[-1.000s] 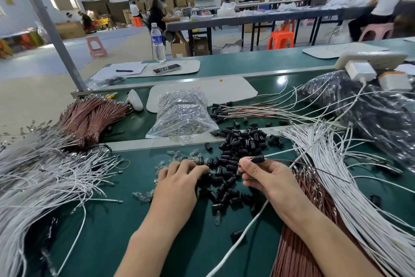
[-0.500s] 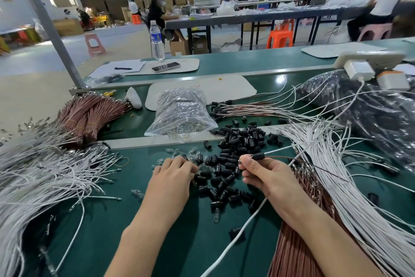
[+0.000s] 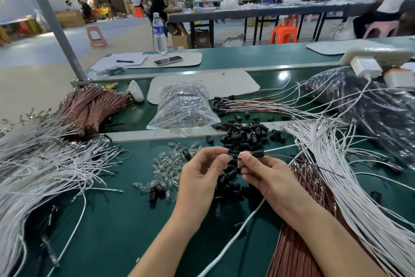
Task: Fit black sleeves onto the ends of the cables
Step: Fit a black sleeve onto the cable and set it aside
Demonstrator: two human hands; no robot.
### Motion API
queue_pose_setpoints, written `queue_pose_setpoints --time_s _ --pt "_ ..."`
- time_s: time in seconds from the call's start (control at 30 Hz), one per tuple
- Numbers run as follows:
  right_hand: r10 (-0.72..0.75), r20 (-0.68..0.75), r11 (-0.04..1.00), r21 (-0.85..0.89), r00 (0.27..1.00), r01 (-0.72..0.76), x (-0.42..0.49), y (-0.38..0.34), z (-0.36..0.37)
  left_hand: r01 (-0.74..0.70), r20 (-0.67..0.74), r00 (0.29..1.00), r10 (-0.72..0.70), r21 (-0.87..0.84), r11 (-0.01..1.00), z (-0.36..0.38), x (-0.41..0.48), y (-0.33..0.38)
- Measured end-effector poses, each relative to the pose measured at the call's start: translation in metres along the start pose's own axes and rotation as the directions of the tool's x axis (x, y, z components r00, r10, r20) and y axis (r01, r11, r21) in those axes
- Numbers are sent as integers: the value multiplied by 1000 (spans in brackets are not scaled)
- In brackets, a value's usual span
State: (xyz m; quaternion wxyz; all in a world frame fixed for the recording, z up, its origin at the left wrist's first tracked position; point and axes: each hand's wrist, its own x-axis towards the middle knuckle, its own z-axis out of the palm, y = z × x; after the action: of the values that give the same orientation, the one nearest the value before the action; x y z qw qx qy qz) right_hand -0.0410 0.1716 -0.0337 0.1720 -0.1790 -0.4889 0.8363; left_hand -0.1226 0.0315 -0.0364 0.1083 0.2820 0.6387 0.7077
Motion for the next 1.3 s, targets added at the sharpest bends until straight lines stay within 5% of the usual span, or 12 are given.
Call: queue_pose_setpoints --time_s 0.37,1.3 --pt "-26 15 999 -23 1000 27 1 2 -3 100 55 994 -95 -88 991 0 -1 -6" --pt "-108 -19 986 -134 994 104 -1 2 -1 26 96 995 -26 1 1000 2 -2 -10"
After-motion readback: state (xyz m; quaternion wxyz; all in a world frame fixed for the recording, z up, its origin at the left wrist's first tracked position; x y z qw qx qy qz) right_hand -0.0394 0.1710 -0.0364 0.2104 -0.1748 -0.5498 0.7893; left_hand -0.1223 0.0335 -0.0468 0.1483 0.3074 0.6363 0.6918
